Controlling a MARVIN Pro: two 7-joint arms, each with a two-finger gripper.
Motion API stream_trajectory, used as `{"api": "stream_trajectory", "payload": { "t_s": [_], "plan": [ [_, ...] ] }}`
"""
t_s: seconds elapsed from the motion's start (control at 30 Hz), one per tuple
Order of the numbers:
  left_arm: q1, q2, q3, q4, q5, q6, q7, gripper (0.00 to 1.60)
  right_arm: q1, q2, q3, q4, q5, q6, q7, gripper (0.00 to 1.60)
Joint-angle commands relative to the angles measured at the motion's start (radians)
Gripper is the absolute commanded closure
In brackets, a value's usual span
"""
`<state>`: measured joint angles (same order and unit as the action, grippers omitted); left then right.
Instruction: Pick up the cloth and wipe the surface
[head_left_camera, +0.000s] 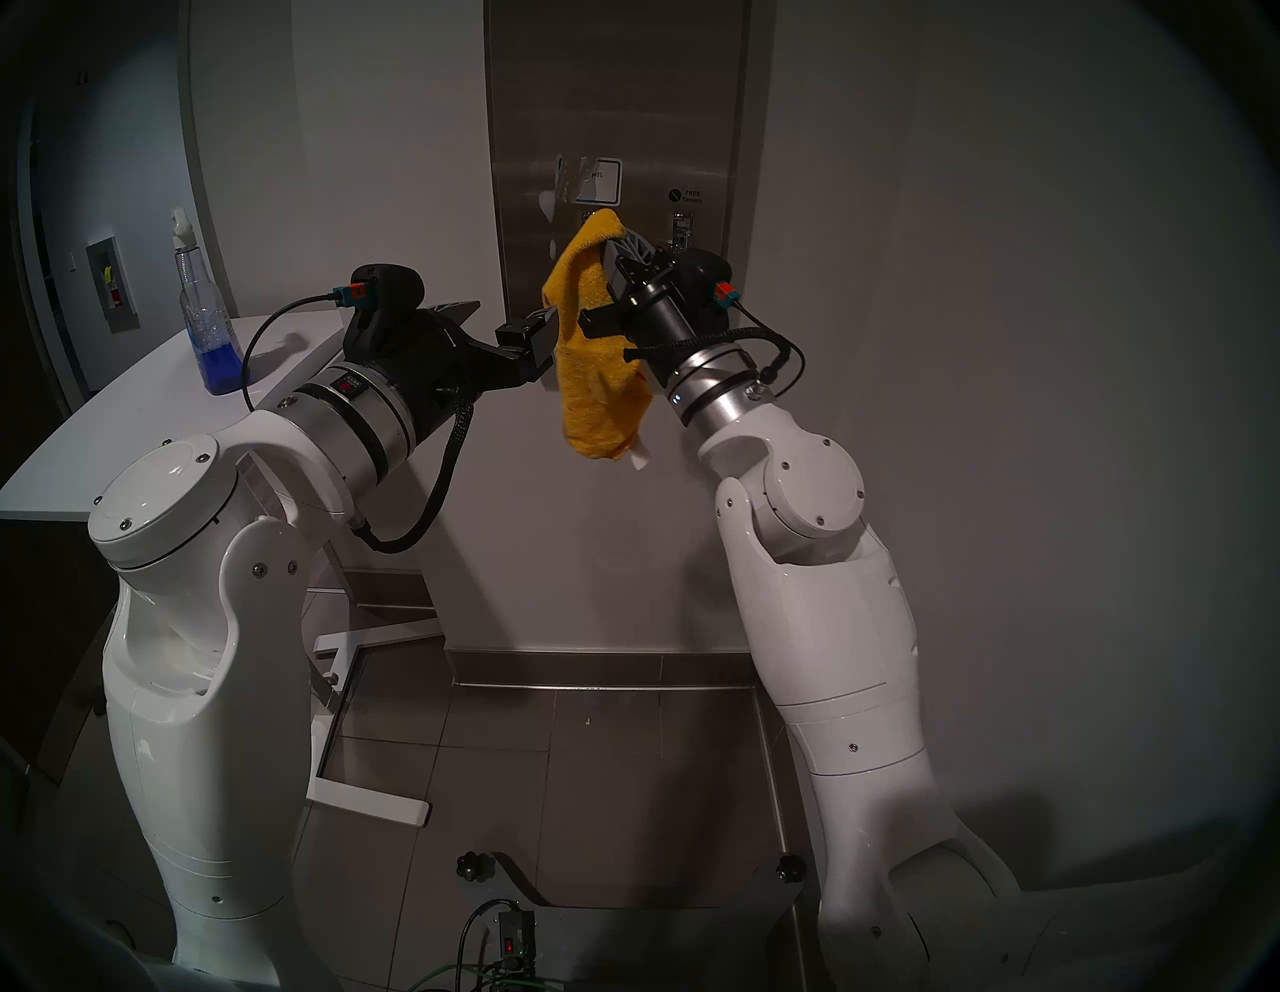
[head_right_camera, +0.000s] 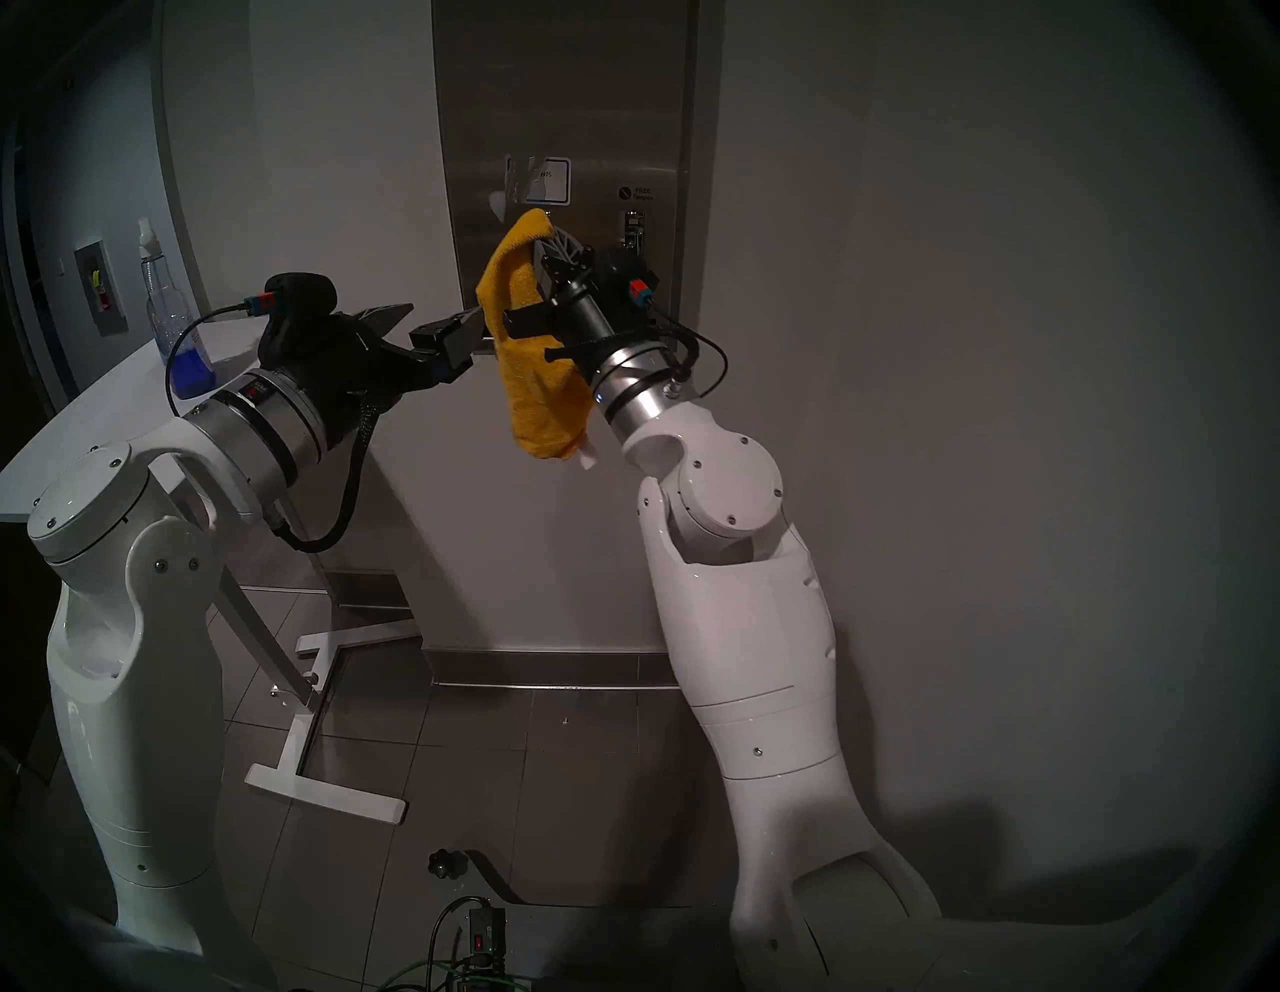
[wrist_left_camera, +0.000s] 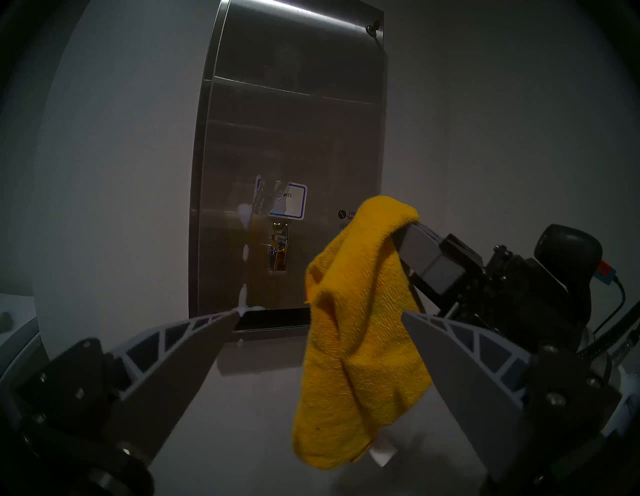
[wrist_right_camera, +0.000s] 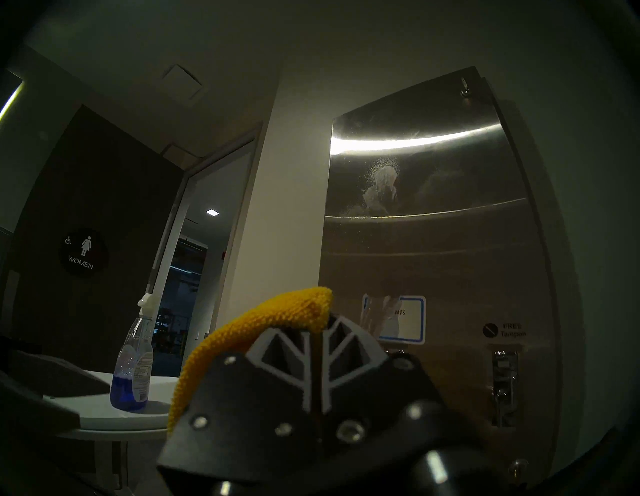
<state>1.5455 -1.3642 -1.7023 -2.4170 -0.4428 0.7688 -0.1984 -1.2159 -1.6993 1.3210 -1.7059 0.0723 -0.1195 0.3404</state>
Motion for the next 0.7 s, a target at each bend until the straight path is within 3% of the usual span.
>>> {"api": "stream_trajectory", "payload": {
  "t_s": [0.0,0.4,0.67],
  "plan": [
    [-0.019,0.001,-0.004,-0.026,-0.001,-0.010,-0.002,0.00,0.110,-0.091,0.004,0.034,-0.067,-0.060,-0.071,1.60],
    [-0.019,-0.001,-0.006,-0.026,0.000,-0.009,-0.007,0.00,0.195,-0.182,0.031,0.144,-0.147,-0.088,-0.186,1.60],
    [-0.020,-0.002,-0.007,-0.026,0.001,-0.010,-0.009,0.00,0.255,-0.226,0.048,0.222,-0.153,-0.112,-0.202,1.60]
  ]
}}
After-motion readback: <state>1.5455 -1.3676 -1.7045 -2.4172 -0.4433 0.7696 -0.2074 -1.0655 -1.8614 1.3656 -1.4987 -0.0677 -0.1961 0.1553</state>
